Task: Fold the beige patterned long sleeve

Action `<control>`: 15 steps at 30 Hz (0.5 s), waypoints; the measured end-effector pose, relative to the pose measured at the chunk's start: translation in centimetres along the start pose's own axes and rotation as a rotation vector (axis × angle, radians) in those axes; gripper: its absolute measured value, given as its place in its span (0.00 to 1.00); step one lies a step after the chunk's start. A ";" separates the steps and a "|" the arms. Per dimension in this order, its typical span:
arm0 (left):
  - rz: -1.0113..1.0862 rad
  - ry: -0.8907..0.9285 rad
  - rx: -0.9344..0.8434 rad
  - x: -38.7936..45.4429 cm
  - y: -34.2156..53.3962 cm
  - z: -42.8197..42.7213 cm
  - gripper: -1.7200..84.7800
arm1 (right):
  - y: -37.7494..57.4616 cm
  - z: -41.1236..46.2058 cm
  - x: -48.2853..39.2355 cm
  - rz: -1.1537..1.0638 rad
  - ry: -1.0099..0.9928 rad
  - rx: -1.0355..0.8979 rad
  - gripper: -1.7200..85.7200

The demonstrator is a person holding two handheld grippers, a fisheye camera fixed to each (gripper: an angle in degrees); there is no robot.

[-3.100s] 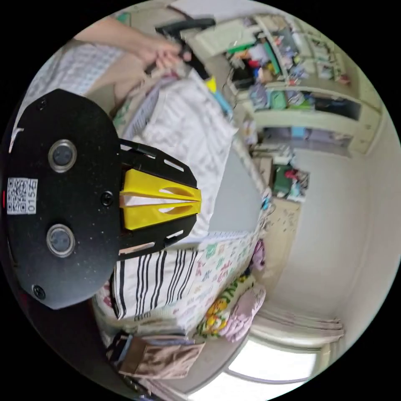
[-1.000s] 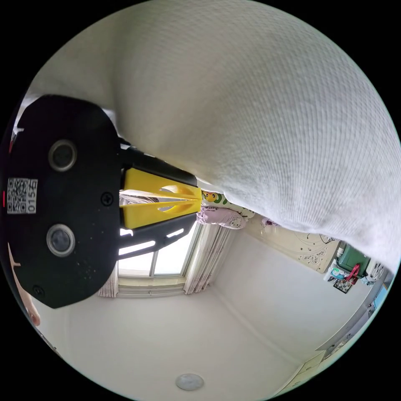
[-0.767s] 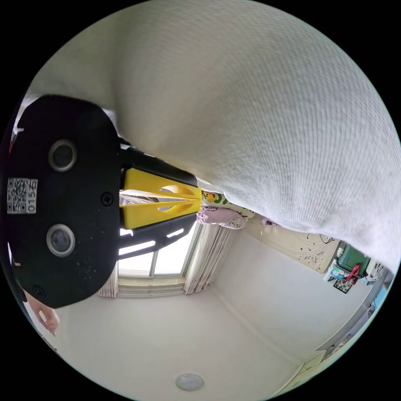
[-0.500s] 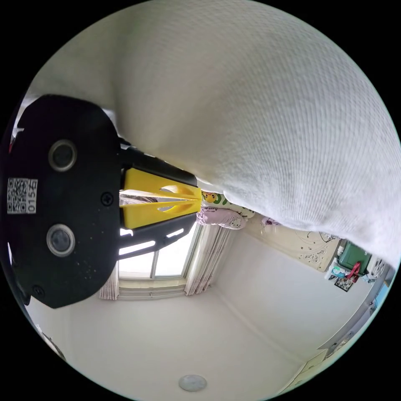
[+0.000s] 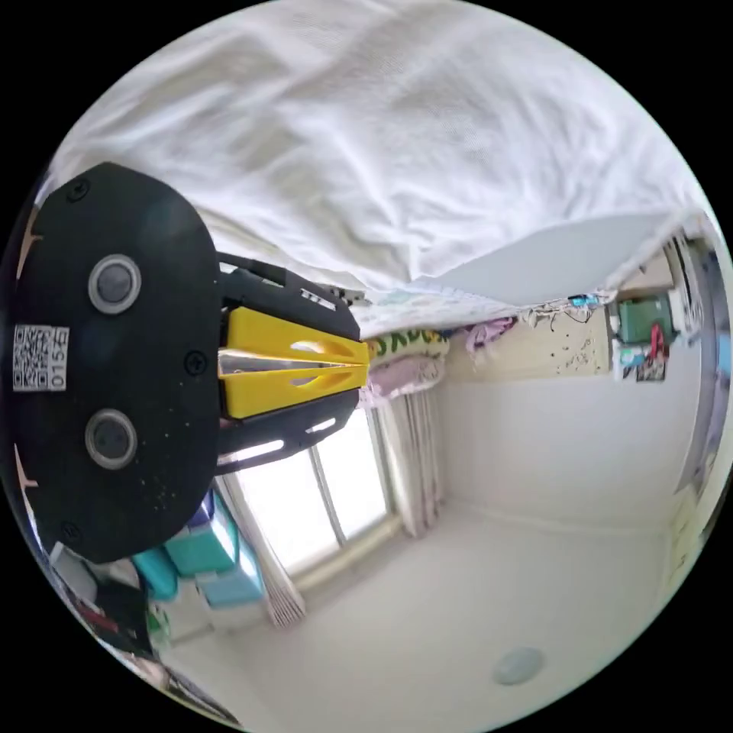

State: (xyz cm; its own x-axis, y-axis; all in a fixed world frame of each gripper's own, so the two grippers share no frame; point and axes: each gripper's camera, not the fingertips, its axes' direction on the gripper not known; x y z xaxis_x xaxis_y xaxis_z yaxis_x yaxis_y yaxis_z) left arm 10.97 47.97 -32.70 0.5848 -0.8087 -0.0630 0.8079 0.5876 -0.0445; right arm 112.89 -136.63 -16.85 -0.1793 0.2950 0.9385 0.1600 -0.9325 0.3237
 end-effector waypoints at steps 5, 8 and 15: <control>0.106 -0.116 -0.072 3.2 0.0 0.7 0.01 | 2.6 -4.7 17.3 0.416 -0.465 0.071 0.01; 0.128 -0.177 -0.098 4.9 -0.2 0.8 0.01 | 3.9 -6.5 21.8 0.493 -0.576 0.153 0.01; 0.171 -0.200 -0.198 8.4 -1.4 1.2 0.02 | 3.3 -15.4 28.9 0.495 -0.639 0.367 0.01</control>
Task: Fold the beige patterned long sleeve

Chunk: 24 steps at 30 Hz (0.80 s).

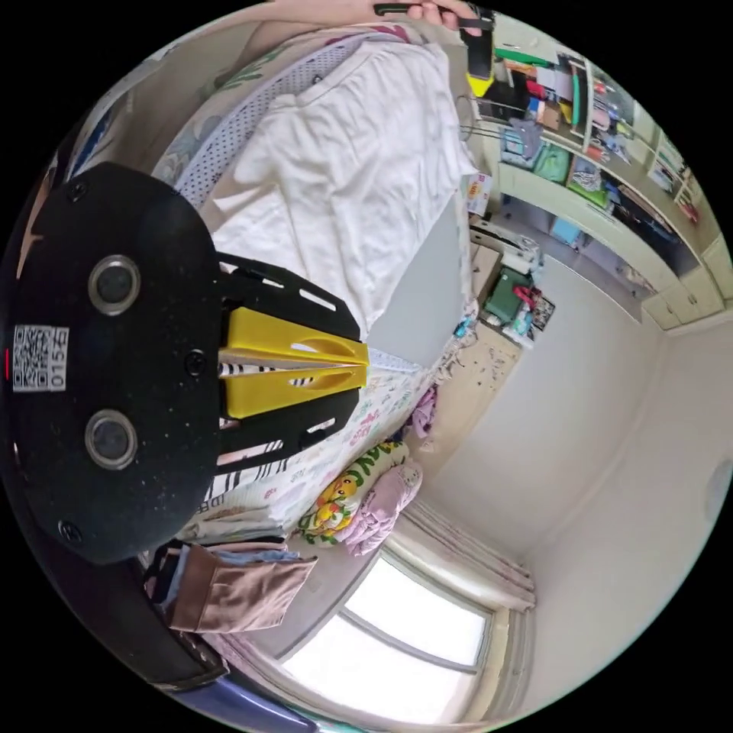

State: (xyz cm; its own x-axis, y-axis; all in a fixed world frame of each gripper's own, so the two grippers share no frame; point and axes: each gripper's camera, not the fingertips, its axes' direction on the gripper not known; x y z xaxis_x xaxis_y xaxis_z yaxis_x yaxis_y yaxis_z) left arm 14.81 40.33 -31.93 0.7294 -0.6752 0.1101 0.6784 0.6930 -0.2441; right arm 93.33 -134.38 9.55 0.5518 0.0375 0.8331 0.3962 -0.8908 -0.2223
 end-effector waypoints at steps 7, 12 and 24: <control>0.072 0.049 -0.058 2.2 -1.2 -1.3 0.07 | -5.6 -7.6 6.9 0.296 -0.520 0.099 0.01; 0.175 0.001 -0.149 3.4 -0.8 -2.1 0.09 | -9.6 -12.5 3.9 0.067 -0.800 0.166 0.01; 0.476 0.057 -0.347 6.8 1.4 -2.5 0.11 | -18.7 -20.1 -6.4 -0.297 -1.079 -0.036 0.14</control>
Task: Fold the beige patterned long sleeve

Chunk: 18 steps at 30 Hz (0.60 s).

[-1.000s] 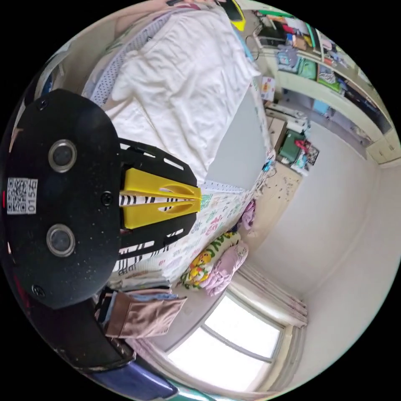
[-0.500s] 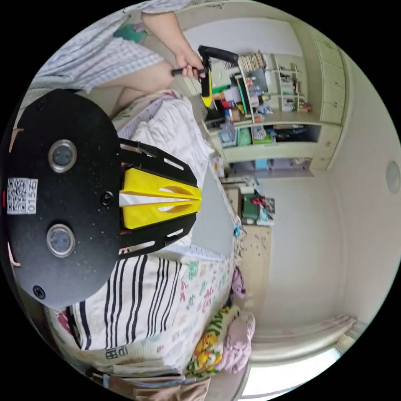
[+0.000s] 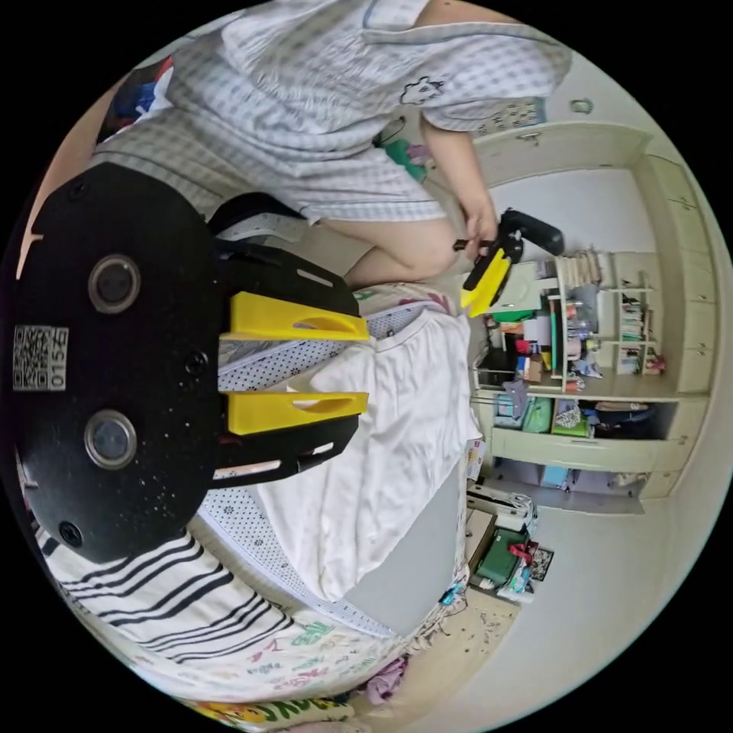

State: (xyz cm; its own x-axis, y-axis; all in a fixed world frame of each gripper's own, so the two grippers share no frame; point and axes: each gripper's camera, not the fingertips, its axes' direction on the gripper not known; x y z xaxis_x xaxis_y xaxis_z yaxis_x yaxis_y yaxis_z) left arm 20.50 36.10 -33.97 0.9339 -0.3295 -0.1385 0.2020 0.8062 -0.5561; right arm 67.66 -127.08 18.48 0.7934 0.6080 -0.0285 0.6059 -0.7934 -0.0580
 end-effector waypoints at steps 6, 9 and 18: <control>0.168 0.056 -0.027 1.8 0.0 0.9 0.12 | -5.8 3.1 -2.7 -0.043 0.016 -0.107 0.14; 0.255 0.023 -0.129 2.8 -0.5 2.3 0.12 | -8.9 4.8 -3.6 -0.068 0.007 -0.154 0.13; 0.098 -0.289 0.099 3.6 0.1 -3.6 0.07 | -16.9 6.4 -2.7 0.000 -0.043 -0.130 0.12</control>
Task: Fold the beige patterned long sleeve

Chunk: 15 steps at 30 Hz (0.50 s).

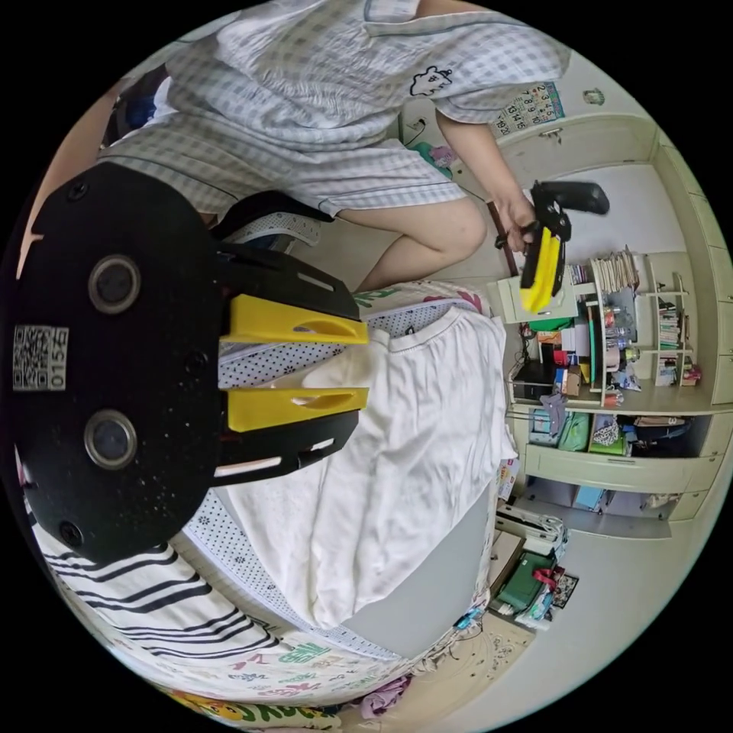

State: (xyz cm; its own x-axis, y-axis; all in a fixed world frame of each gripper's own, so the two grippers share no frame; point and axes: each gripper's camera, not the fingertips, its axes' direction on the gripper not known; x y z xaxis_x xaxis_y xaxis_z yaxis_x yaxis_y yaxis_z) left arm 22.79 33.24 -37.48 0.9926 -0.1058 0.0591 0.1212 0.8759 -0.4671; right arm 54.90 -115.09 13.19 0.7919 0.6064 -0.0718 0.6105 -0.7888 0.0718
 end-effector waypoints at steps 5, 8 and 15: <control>-0.047 0.151 -0.079 -0.7 1.9 1.4 0.10 | -4.0 0.8 -0.1 -0.007 -0.016 -0.019 0.12; -0.027 0.272 -0.107 -0.9 2.4 2.2 0.12 | -7.3 1.9 -0.3 -0.023 0.011 -0.060 0.12; -0.153 0.166 -0.041 -3.0 3.8 1.3 0.09 | -12.8 -1.8 3.2 0.176 0.192 0.135 0.08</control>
State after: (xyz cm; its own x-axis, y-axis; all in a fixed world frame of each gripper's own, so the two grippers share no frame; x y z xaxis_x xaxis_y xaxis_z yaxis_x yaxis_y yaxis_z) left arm 20.22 37.49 -38.28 0.9492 -0.3145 -0.0125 0.2665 0.8243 -0.4996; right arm 49.61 -102.87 13.83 0.8815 0.4566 0.1207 0.4661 -0.8822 -0.0672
